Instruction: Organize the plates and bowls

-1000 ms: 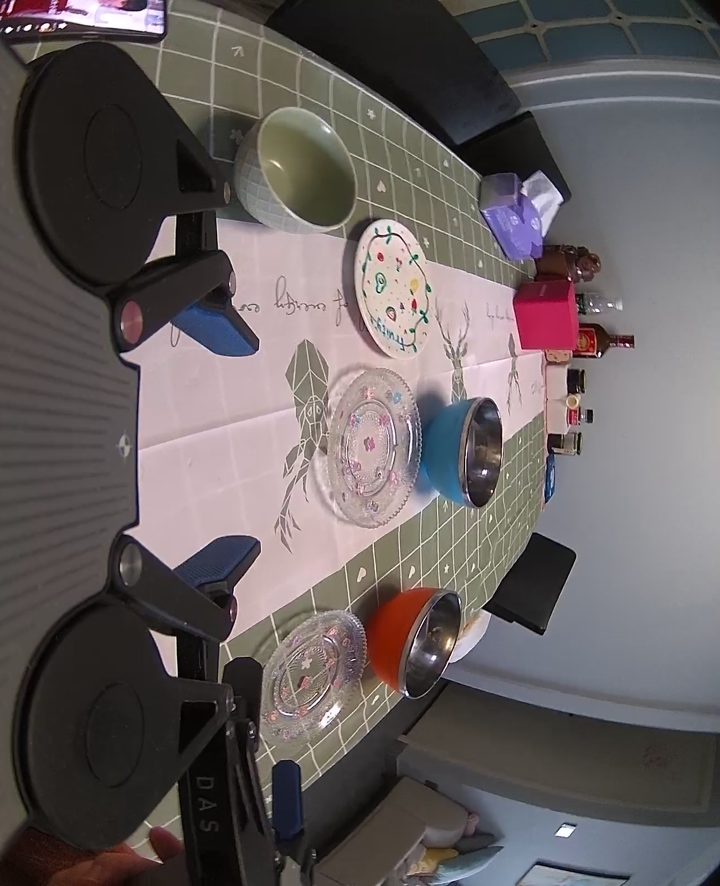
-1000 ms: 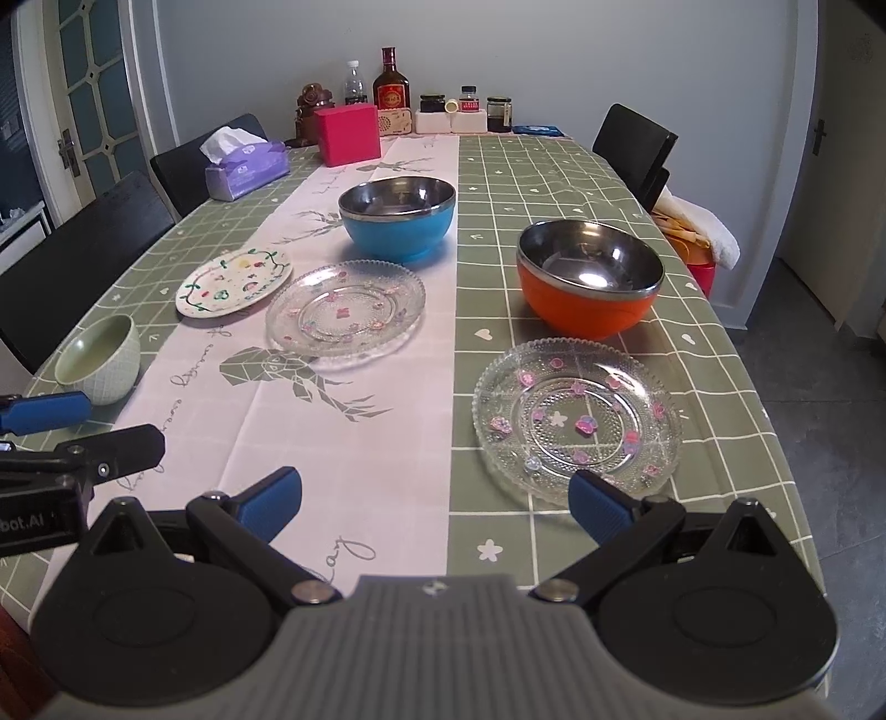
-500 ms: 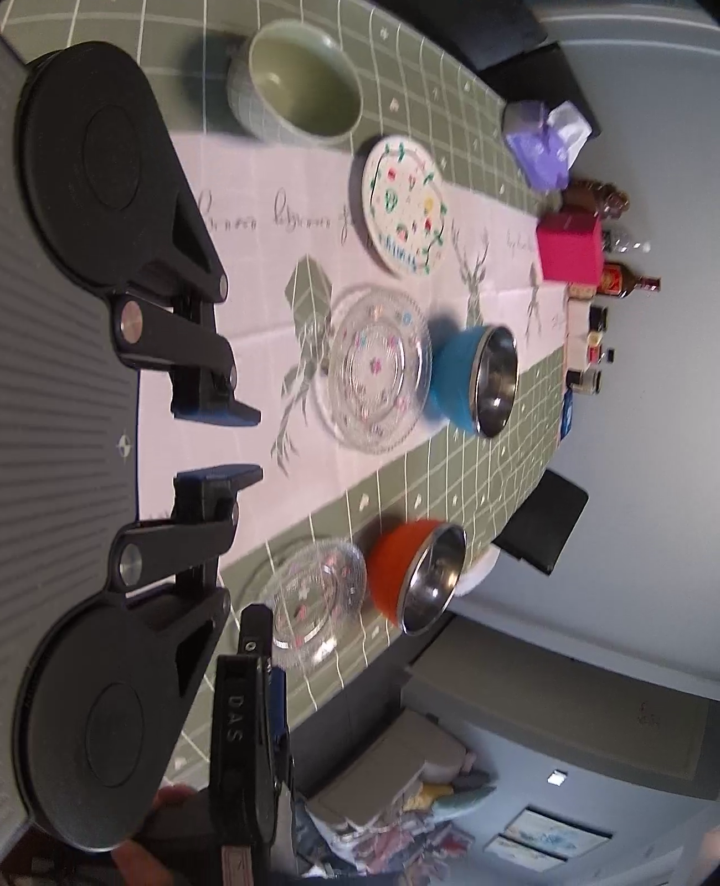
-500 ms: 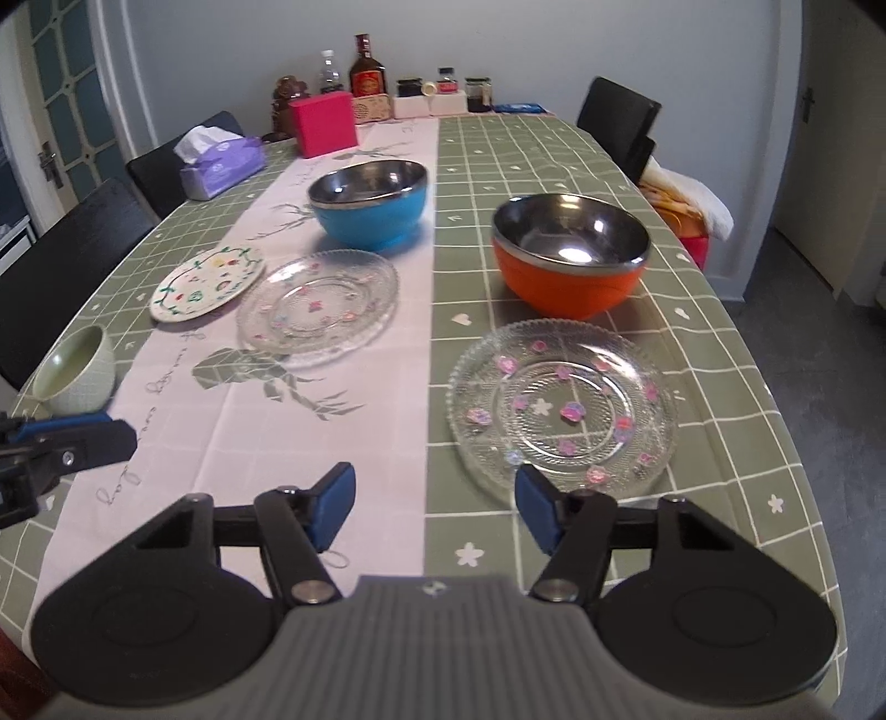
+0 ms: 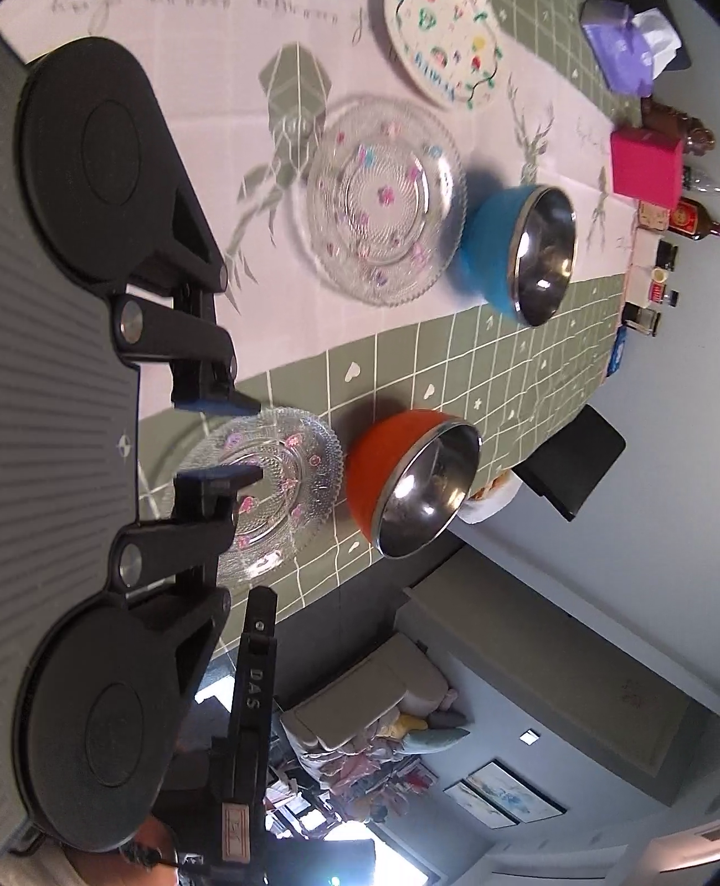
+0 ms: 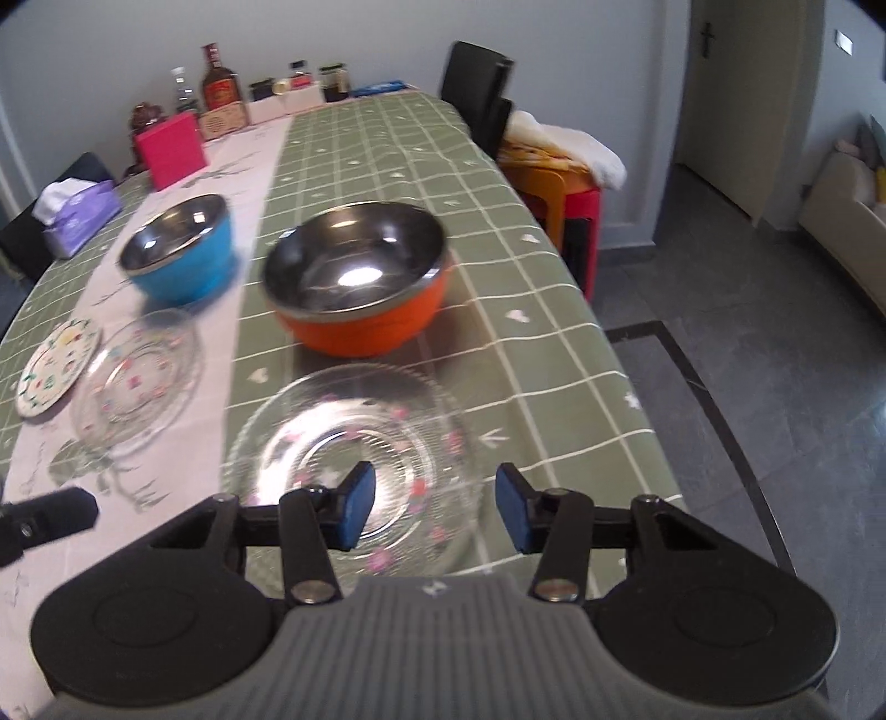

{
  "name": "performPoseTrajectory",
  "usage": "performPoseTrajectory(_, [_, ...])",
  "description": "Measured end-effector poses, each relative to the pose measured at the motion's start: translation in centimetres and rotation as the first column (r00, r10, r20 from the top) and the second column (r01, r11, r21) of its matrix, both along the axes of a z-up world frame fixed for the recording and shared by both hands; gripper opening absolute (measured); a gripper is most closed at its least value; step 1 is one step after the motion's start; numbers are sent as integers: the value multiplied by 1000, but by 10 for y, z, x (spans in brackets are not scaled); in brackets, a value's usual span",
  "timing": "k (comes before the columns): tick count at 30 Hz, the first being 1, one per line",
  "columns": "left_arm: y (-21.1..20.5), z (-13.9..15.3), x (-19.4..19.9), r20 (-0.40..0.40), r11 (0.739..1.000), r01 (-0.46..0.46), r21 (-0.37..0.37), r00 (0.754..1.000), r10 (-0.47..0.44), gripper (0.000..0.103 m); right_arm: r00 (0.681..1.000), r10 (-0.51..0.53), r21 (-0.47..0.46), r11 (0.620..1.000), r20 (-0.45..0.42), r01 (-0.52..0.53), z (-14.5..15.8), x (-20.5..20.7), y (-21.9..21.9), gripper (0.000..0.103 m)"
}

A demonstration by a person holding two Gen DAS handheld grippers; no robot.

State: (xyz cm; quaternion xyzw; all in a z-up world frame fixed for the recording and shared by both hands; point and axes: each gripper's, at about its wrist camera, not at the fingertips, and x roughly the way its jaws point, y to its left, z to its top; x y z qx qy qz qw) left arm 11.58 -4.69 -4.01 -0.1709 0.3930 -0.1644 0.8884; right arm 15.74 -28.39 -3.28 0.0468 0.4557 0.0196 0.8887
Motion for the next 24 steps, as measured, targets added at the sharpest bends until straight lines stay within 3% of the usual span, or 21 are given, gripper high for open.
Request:
performPoseTrajectory(1, [-3, -5, 6, -1, 1000, -6, -3, 1000, 6, 39, 1000, -13, 9, 1000, -15, 14, -2, 6, -4, 48])
performPoseTrajectory(2, [-6, -11, 10, -5, 1000, -13, -1, 1000, 13, 41, 999, -24, 18, 1000, -31, 25, -5, 10, -8, 48])
performPoseTrajectory(7, [-13, -34, 28, -53, 1000, -21, -2, 998, 21, 40, 995, -50, 72, 996, -83, 56, -16, 24, -23, 48])
performPoseTrajectory(10, [-12, -42, 32, -70, 1000, -28, -12, 997, 28, 30, 993, -61, 111, 991, -106, 73, -20, 29, -28, 44])
performPoseTrajectory(14, [-12, -45, 35, -88, 999, -28, -34, 996, 25, 20, 987, -73, 161, 982, -145, 96, -27, 31, -33, 31])
performPoseTrajectory(24, [-12, -53, 43, -121, 997, -43, -67, 992, 35, 10, 967, -100, 292, 941, -236, 169, -43, 35, -45, 8])
